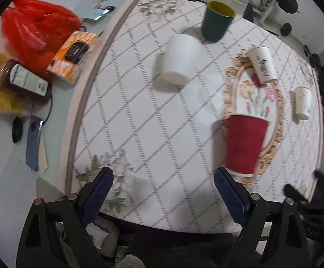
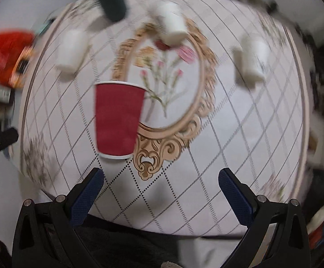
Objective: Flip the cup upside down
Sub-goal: 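Grasp the red cup with the right gripper while the left gripper releases it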
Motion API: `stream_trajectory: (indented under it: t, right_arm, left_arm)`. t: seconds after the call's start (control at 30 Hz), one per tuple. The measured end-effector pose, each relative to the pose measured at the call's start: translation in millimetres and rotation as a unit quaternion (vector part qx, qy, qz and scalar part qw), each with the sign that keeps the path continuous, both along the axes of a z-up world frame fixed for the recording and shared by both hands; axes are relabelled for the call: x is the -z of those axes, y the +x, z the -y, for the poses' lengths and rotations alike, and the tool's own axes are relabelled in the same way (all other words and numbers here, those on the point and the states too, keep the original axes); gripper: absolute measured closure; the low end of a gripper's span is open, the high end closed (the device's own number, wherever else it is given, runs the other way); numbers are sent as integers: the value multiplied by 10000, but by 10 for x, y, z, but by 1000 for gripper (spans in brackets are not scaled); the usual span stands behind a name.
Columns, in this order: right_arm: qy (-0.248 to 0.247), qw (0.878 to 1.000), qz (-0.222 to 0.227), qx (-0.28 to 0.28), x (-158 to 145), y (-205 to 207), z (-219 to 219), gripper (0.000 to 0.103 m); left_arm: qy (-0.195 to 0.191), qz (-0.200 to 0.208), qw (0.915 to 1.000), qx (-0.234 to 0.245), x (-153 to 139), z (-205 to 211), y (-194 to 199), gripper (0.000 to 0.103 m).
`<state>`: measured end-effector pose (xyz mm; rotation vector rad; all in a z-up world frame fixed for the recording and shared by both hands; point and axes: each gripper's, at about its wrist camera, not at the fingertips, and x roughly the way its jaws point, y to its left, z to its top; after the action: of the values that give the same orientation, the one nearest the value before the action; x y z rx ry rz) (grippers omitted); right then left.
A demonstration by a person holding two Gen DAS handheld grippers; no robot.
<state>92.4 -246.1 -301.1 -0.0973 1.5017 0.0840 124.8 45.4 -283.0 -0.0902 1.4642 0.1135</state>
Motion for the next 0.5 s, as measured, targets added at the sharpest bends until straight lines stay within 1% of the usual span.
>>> stream_trajectory:
  t: [0.03,0.07,0.1,0.13,0.17,0.23,0.27,0.3,0.33,0.37,0.4,0.43,0.47,0.5]
  right_arm:
    - [-149,9995,51,-269,-37,10,-93,0]
    - [-336,9978,87,-572,-69,14,-181,0]
    - [-607,9928,105,-1022,-104,15,-315,0]
    - [-759,9880,134,-1336,-134,15,-392,0]
    - [-906,9806,175,-1730,-157,6,-491,0]
    - [-1257,9595,280,-2507,-165,-17,-652,0]
    - [-1542,9393,343,-3045,-145,-48,-752,0]
    - [-1802,9178,379,-3518,-112,-83,-826,0]
    - [-2088,8904,394,-4024,-63,-131,-910,0]
    - [-2414,8532,407,-4605,3,-205,-987,0]
    - [-2621,8271,415,-4955,49,-255,-1027,0]
    - [-2938,7769,380,-5555,130,-337,-1071,0]
    - [-3133,7366,344,-5984,196,-401,-1087,0]
    - [-3332,6867,302,-6453,263,-458,-1096,0]
  left_arm:
    - [29,39,10000,-37,33,-71,-32,5]
    - [36,81,9999,-65,51,-107,-55,5]
    - [51,109,9999,-86,74,-148,-73,5]
    - [71,135,9998,-141,110,-199,-89,6]
    - [99,202,9995,-200,152,-253,-102,5]
    - [257,231,9990,-286,252,-328,-121,5]
    - [290,221,9988,-331,303,-360,-120,5]
    - [314,200,9986,-381,355,-389,-121,5]
    - [330,136,9984,-438,415,-416,-125,5]
    - [294,53,9983,-499,479,-438,-127,5]
    - [219,-5,9982,-556,528,-456,-127,5]
    - [143,-66,9979,-621,577,-467,-127,5]
    - [120,-144,9975,-683,637,-465,-121,5]
    - [117,-174,9973,-706,666,-458,-119,5]
